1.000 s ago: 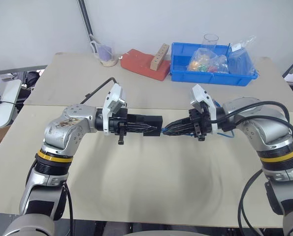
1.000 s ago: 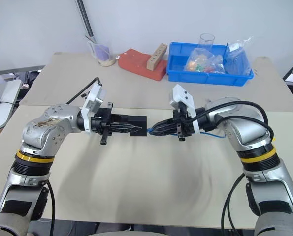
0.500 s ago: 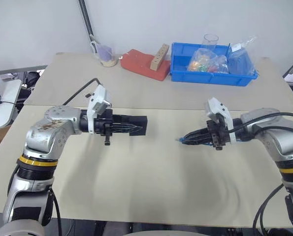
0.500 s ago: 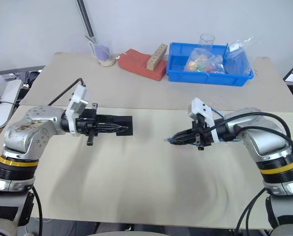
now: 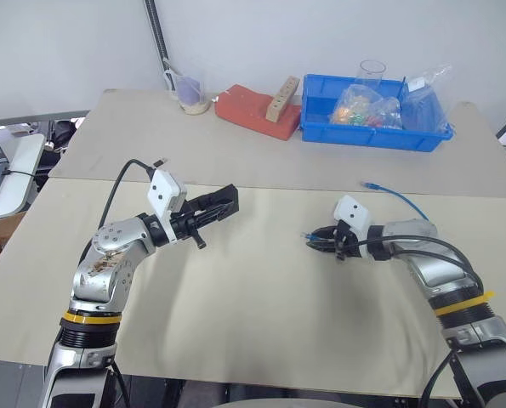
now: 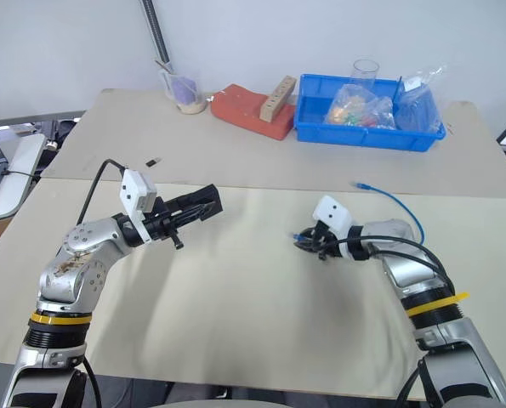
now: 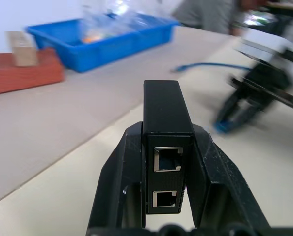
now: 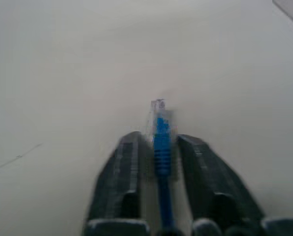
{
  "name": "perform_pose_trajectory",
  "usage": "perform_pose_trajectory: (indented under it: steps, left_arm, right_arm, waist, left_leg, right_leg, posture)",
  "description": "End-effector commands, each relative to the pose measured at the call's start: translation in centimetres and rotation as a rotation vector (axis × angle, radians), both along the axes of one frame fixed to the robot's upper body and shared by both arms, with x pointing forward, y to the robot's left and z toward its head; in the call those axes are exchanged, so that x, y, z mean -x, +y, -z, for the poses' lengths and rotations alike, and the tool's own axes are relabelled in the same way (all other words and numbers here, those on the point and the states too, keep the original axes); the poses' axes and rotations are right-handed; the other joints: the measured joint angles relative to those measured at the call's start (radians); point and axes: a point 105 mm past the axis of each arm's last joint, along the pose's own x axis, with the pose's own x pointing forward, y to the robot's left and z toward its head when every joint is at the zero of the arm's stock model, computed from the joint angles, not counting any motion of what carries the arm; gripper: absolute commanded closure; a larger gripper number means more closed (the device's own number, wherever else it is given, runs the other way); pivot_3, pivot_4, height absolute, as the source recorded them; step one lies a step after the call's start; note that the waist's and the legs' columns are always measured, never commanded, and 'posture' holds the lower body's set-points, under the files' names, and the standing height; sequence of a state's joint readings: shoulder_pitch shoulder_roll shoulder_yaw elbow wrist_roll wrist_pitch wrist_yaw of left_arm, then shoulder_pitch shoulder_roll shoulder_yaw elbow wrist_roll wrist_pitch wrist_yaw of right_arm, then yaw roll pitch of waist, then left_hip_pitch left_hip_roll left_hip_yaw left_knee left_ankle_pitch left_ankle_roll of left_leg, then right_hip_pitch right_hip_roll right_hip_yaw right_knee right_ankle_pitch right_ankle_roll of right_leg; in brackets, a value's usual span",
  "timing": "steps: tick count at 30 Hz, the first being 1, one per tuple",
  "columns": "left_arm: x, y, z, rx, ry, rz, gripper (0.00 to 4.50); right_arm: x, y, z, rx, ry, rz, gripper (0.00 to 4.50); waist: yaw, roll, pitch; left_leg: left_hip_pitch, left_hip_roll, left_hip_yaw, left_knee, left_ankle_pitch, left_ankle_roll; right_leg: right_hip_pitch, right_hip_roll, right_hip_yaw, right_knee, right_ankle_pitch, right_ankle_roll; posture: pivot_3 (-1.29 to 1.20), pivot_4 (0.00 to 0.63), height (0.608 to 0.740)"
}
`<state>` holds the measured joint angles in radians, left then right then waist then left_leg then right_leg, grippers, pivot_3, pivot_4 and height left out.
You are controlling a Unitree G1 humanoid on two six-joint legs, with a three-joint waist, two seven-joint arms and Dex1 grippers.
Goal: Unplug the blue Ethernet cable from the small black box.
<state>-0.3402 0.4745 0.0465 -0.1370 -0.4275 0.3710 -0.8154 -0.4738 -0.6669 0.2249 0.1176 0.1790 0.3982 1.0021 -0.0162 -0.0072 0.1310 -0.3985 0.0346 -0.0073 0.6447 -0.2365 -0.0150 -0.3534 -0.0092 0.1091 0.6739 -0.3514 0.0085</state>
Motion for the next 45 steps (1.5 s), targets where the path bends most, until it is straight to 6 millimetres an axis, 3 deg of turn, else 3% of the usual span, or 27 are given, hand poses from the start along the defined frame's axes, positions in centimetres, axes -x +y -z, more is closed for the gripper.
perform_pose_trajectory:
  steps: [1, 5, 10, 17, 22, 29, 30, 31, 34, 39, 42, 45]
  left_arm:
    - [-0.3, 1.5, -1.0, 0.012, -0.075, -0.095, 3.93]
    - [-1.3, 4.4, 1.1, 0.02, -0.052, -0.26, 3.93]
    - [-2.8, 5.6, 3.7, 0.061, -0.033, -0.39, 3.93]
    - [-5.0, 4.6, 6.5, 0.099, -0.018, -0.456, 3.93]
    - [-5.7, 4.4, 7.2, 0.106, -0.025, -0.479, 3.93]
    - [-5.1, 5.1, 7.5, 0.11, -0.012, -0.477, 0.57]
    - [-4.8, 5.5, 7.6, 0.104, -0.008, -0.488, 0.11]
    - [-4.5, 5.7, 7.7, 0.1, -0.005, -0.495, 0.04]
    - [-2.8, 6.4, 7.7, 0.093, 0.026, -0.488, 0.04]
    - [2.2, 7.1, 6.3, -0.026, 0.098, -0.358, 0.04]
    - [5.0, 7.5, 3.6, -0.158, 0.122, -0.24, 0.04]
    - [6.1, 8.4, 0.6, -0.269, 0.103, -0.207, 0.04]
  right_arm:
    - [0.3, 0.3, -3.2, -0.045, -0.087, -0.032, 1.51]
    - [2.3, 2.1, -7.0, -0.154, -0.134, -0.072, 0.11]
    - [4.1, 5.1, -11.1, -0.348, -0.175, -0.057, 0.05]
    - [4.0, 5.6, -10.9, -0.359, -0.193, 0.026, 0.05]
    - [3.6, 5.2, -10.8, -0.351, -0.2, 0.064, 0.05]
    - [3.6, 5.0, -10.8, -0.347, -0.201, 0.08, 0.0]
    - [3.6, 5.0, -10.7, -0.351, -0.198, 0.083, 0.0]
    - [3.6, 5.0, -10.7, -0.353, -0.196, 0.085, 0.0]
    - [3.7, 4.6, -10.5, -0.341, -0.19, 0.091, 0.0]
    - [4.4, 3.3, -10.2, -0.305, -0.178, 0.087, 0.0]
    - [5.3, 2.3, -10.1, -0.259, -0.178, 0.052, 0.0]
    - [6.0, 1.3, -9.8, -0.208, -0.179, 0.028, 0.0]
  waist:
    - [-0.002, 0.0, 0.0]
    - [-0.003, 0.001, 0.0]
    - [0.003, 0.0, 0.0]
    - [0.01, 0.0, -0.001]
    - [0.003, 0.0, -0.001]
    - [-0.002, 0.0, -0.001]
    - [-0.002, 0.0, -0.001]
    - [-0.004, 0.0, -0.001]
    - [-0.006, 0.0, -0.001]
    - [-0.011, 0.0, 0.0]
    - [-0.013, -0.001, 0.0]
    - [-0.01, -0.001, 0.001]
  left_leg:
    - [0.0, 0.0, 0.0, 0.0, 0.0, 0.0]
    - [0.001, 0.001, 0.0, -0.001, 0.0, 0.0]
    - [0.0, 0.001, -0.002, -0.001, 0.0, 0.0]
    - [-0.001, -0.002, -0.004, 0.0, 0.0, 0.0]
    - [-0.001, -0.002, -0.004, 0.0, 0.0, 0.0]
    - [-0.001, -0.001, -0.005, 0.0, 0.0, 0.0]
    - [-0.001, -0.001, -0.005, 0.0, 0.0, 0.0]
    - [-0.001, -0.001, -0.005, 0.0, 0.0, 0.0]
    - [-0.001, 0.0, -0.005, -0.001, 0.0, 0.0]
    - [0.0, 0.001, -0.006, -0.002, 0.0, 0.0]
    - [0.0, 0.002, -0.008, -0.002, 0.0, 0.0]
    - [0.0, 0.002, -0.009, -0.002, 0.0, -0.001]
  right_leg:
    - [0.0, 0.0, 0.0, 0.0, 0.0, 0.0]
    - [0.0, 0.0, 0.0, 0.001, 0.0, 0.0]
    - [0.0, 0.0, -0.002, 0.001, 0.0, 0.0]
    - [0.0, -0.003, -0.006, 0.0, 0.0, 0.0]
    - [0.0, -0.002, -0.007, 0.001, 0.0, 0.0]
    - [0.0, -0.001, -0.007, 0.002, 0.0, 0.0]
    - [0.0, -0.001, -0.007, 0.002, 0.0, 0.0]
    - [0.0, -0.001, -0.007, 0.002, 0.0, 0.0]
    - [0.0, -0.001, -0.007, 0.003, 0.0, 0.0]
    - [0.0, -0.001, -0.008, 0.004, 0.0, 0.0]
    - [0.001, -0.001, -0.009, 0.002, 0.0, 0.0]
    - [0.002, -0.001, -0.011, 0.001, -0.001, -0.002]
  posture:
    - [0.0, 0.15, 0.74]
    - [0.0, 0.15, 0.74]
    - [0.0, 0.15, 0.74]
    - [0.0, 0.15, 0.74]
    - [0.0, 0.15, 0.74]
    - [0.0, 0.15, 0.74]
    - [0.0, 0.15, 0.74]
    - [0.0, 0.15, 0.74]
    - [0.0, 0.15, 0.74]
    - [0.0, 0.15, 0.74]
    - [0.0, 0.15, 0.74]
    - [0.0, 0.15, 0.74]
